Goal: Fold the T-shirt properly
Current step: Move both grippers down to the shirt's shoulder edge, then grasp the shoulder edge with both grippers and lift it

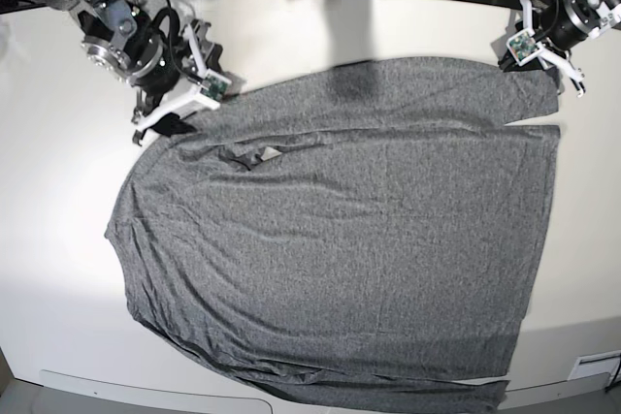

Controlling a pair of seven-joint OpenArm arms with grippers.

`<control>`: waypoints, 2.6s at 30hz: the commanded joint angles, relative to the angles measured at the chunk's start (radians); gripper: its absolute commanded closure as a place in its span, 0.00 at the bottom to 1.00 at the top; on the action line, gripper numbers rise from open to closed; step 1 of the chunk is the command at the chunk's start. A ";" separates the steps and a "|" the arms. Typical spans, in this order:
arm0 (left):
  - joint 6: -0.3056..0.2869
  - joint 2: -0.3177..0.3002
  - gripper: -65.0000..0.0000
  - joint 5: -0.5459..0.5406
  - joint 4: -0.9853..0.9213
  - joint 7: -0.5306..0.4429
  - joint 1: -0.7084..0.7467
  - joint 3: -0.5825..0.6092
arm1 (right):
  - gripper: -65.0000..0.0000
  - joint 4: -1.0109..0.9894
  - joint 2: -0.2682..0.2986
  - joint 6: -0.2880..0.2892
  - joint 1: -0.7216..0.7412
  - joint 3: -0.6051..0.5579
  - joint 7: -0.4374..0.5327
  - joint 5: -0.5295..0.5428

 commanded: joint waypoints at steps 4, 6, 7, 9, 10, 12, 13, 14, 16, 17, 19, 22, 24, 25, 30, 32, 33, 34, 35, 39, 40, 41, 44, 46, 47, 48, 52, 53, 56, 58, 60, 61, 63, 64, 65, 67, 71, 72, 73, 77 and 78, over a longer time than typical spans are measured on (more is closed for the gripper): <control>-0.029 -0.014 1.00 0.045 -0.008 0.083 0.014 0.001 | 0.38 -0.070 0.014 0.045 0.069 -0.014 -0.021 0.010; -0.029 -0.014 1.00 0.045 -0.008 0.083 0.014 0.001 | 0.42 -0.105 0.014 0.089 0.103 -0.015 -0.021 0.040; -0.029 -0.014 1.00 0.045 -0.008 0.083 0.014 0.001 | 0.46 -0.120 0.014 0.103 0.117 -0.015 -0.023 0.058; -0.029 -0.014 1.00 0.045 -0.008 0.083 0.014 0.001 | 0.50 -0.135 0.014 0.137 0.137 -0.015 -0.023 0.061; -0.029 -0.014 1.00 0.045 -0.008 0.083 0.014 0.001 | 0.51 -0.135 0.015 0.151 0.141 -0.015 -0.023 0.061; -0.029 -0.014 1.00 0.045 -0.008 0.083 0.014 0.001 | 0.56 -0.135 0.014 0.172 0.142 -0.015 -0.021 0.062; -0.029 -0.014 1.00 0.045 -0.008 0.083 0.014 0.001 | 0.60 -0.135 0.015 0.178 0.142 -0.015 -0.021 0.062; -0.029 -0.014 1.00 0.045 -0.008 0.083 0.014 0.001 | 0.64 -0.135 0.015 0.180 0.142 -0.015 -0.021 0.063; -0.029 -0.014 1.00 0.045 -0.008 0.083 0.014 0.001 | 0.69 -0.135 0.015 0.181 0.142 -0.015 -0.023 0.087; -0.029 -0.014 1.00 0.045 -0.008 0.083 0.014 0.001 | 0.71 -0.135 0.016 0.181 0.142 -0.015 -0.024 0.110; -0.029 -0.014 1.00 0.045 -0.008 0.083 0.014 0.001 | 0.76 -0.135 0.015 0.181 0.142 -0.015 -0.027 0.134; -0.029 -0.014 1.00 0.045 -0.008 0.083 0.014 0.001 | 0.93 -0.135 0.015 0.181 0.142 -0.015 -0.039 0.136; -0.029 -0.014 1.00 0.045 -0.008 0.083 0.014 0.001 | 1.00 -0.135 0.015 0.180 0.142 -0.015 -0.038 0.136; -0.029 -0.014 1.00 0.041 -0.008 0.083 0.014 0.001 | 1.00 -0.135 0.015 0.180 0.142 -0.015 -0.037 0.136; -0.029 -0.014 1.00 -0.020 -0.007 0.083 0.014 0.001 | 1.00 -0.126 0.016 0.097 0.142 -0.014 -0.037 0.136; -0.029 -0.014 1.00 -0.047 0.006 0.097 0.014 0.001 | 1.00 -0.099 0.024 0.071 0.142 -0.014 -0.064 0.137; -0.029 -0.014 1.00 -0.070 0.019 0.118 0.014 0.001 | 1.00 -0.073 0.032 0.070 0.142 -0.014 -0.084 0.137; -0.029 -0.014 1.00 -0.097 0.037 0.146 0.014 0.001 | 1.00 -0.045 0.040 0.064 0.142 -0.014 -0.093 0.138; -0.029 -0.014 1.00 -0.122 0.058 0.178 0.014 0.001 | 1.00 -0.018 0.047 0.051 0.142 -0.013 -0.100 0.137; -0.029 -0.014 1.00 -0.208 0.177 0.244 0.014 -0.031 | 1.00 0.041 0.053 0.011 0.142 0.036 -0.108 0.142; -0.029 -0.014 1.00 -0.226 0.204 0.243 0.014 -0.048 | 1.00 0.041 0.053 0.011 0.143 0.055 -0.107 0.159; -0.029 -0.014 1.00 -0.238 0.227 0.243 0.013 -0.067 | 1.00 0.040 0.053 0.011 0.143 0.074 -0.107 0.175; 0.023 -0.014 1.00 -0.244 0.264 0.218 -0.004 -0.117 | 1.00 0.039 0.047 0.011 0.145 0.127 -0.108 0.213; 0.043 -0.013 1.00 -0.243 0.264 0.209 -0.034 -0.124 | 1.00 0.036 0.035 0.011 0.148 0.153 -0.108 0.227; 0.045 -0.013 1.00 -0.244 0.264 0.209 -0.051 -0.124 | 1.00 0.035 0.026 0.011 0.148 0.163 -0.106 0.231; 0.045 -0.011 1.00 -0.244 0.264 0.209 -0.071 -0.124 | 1.00 0.035 0.015 0.011 0.150 0.171 -0.105 0.235; 0.045 -0.011 1.00 -0.285 0.225 0.217 -0.155 -0.123 | 1.00 -0.007 -0.050 0.011 0.180 0.177 -0.101 0.237; 0.044 -0.011 1.00 -0.298 0.204 0.217 -0.177 -0.123 | 1.00 -0.037 -0.068 0.011 0.193 0.177 -0.094 0.237; 0.043 -0.011 1.00 -0.307 0.129 0.192 -0.240 -0.122 | 1.00 -0.137 -0.110 0.011 0.242 0.177 -0.065 0.237; 0.032 -0.011 1.00 -0.307 0.078 0.156 -0.280 -0.122 | 1.00 -0.183 -0.131 0.011 0.274 0.177 -0.064 0.237; 0.010 -0.011 1.00 -0.306 0.024 0.135 -0.325 -0.112 | 1.00 -0.213 -0.144 0.011 0.305 0.177 -0.064 0.237; 0.010 -0.011 1.00 -0.306 -0.003 0.135 -0.349 -0.100 | 1.00 -0.225 -0.146 0.011 0.319 0.177 -0.064 0.237; 0.010 -0.011 1.00 -0.305 -0.050 0.135 -0.389 -0.069 | 1.00 -0.249 -0.150 0.011 0.341 0.177 -0.064 0.237; 0.010 -0.011 1.00 -0.304 -0.069 0.135 -0.408 -0.051 | 1.00 -0.262 -0.151 0.011 0.354 0.177 -0.063 0.237; 0.010 -0.011 1.00 -0.303 -0.088 0.135 -0.427 -0.035 | 1.00 -0.275 -0.152 0.011 0.364 0.177 -0.064 0.237; 0.010 -0.011 1.00 -0.301 -0.120 0.134 -0.464 0.000 | 1.00 -0.299 -0.155 0.011 0.382 0.177 -0.064 0.237; 0.010 -0.011 1.00 -0.295 -0.186 0.134 -0.537 0.063 | 1.00 -0.355 -0.163 0.011 0.415 0.177 -0.058 0.237; 0.011 -0.011 1.00 -0.295 -0.202 0.134 -0.554 0.073 | 1.00 -0.366 -0.166 0.011 0.421 0.177 -0.055 0.237; 0.011 -0.011 1.00 -0.295 -0.218 0.134 -0.570 0.080 | 1.00 -0.375 -0.169 0.011 0.427 0.177 -0.046 0.237; 0.014 -0.011 1.00 -0.294 -0.268 0.133 -0.612 0.087 | 1.00 -0.414 -0.180 0.011 0.449 0.177 -0.017 0.237; 0.015 -0.011 1.00 -0.295 -0.279 0.132 -0.620 0.087 | 1.00 -0.425 -0.187 0.011 0.457 0.177 -0.016 0.238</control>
